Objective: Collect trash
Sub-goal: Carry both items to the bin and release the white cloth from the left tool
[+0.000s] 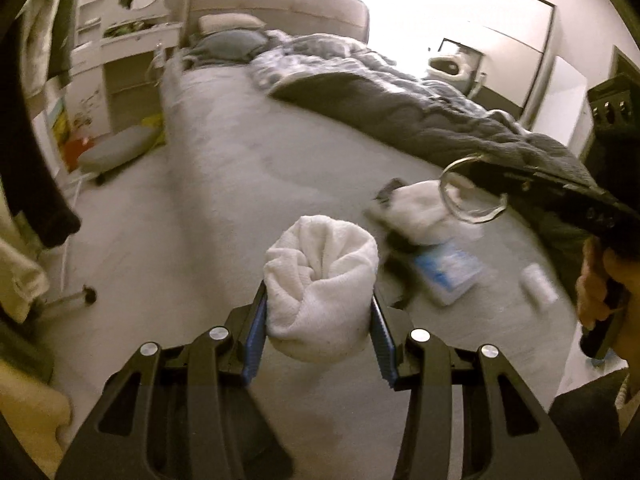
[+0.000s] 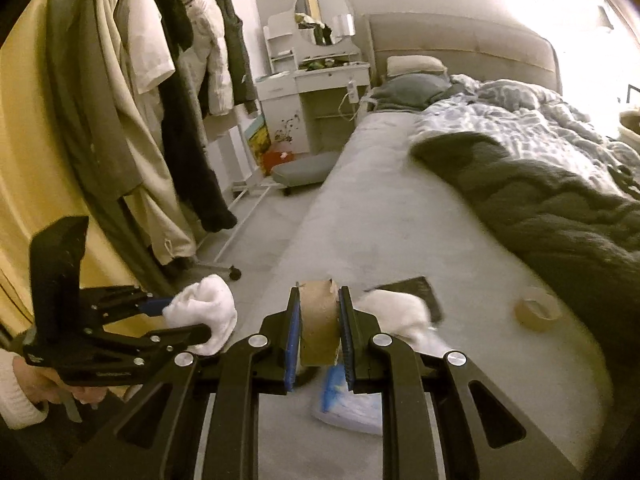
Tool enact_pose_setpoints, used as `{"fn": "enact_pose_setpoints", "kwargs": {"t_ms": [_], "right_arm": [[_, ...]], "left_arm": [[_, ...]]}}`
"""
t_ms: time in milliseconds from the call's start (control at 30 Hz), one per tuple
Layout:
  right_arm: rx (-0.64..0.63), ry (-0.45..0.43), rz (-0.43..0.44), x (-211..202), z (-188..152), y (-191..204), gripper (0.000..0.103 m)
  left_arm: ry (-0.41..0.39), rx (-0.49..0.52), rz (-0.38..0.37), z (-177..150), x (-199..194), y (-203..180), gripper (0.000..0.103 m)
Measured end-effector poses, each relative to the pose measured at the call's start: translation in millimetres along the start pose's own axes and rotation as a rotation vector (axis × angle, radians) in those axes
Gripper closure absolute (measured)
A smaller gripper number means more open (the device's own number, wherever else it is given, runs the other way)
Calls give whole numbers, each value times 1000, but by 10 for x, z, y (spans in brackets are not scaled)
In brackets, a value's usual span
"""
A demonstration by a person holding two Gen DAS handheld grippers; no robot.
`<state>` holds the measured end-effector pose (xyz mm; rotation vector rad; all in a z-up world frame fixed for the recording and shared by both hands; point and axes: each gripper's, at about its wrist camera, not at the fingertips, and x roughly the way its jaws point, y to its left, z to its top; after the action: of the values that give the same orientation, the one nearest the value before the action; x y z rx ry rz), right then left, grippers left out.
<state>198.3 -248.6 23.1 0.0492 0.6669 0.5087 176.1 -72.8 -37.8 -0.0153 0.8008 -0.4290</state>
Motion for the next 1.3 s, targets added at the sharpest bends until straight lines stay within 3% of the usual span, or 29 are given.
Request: {"fn": "enact_pose_setpoints", "kwargs": {"t_ms": [433, 800, 1133, 1233, 1300], "right_arm": [[-20, 73, 119, 594, 127, 778, 85], [1, 197, 167, 1192, -58, 1427, 85], [39, 325, 177, 1655, -256, 1658, 85], [51, 361, 171, 1773, -319, 1699, 85], [64, 389, 169, 1862, -368, 1718, 85]], "left_arm": [[143, -101, 125, -564, 207, 775, 54], [298, -261, 149, -1099, 405, 1307, 54], [456, -351, 149, -1585, 562, 1618, 51], [473, -358, 140, -1644, 520, 1642, 47], [469, -359, 132, -1641, 475, 1643, 39]]}}
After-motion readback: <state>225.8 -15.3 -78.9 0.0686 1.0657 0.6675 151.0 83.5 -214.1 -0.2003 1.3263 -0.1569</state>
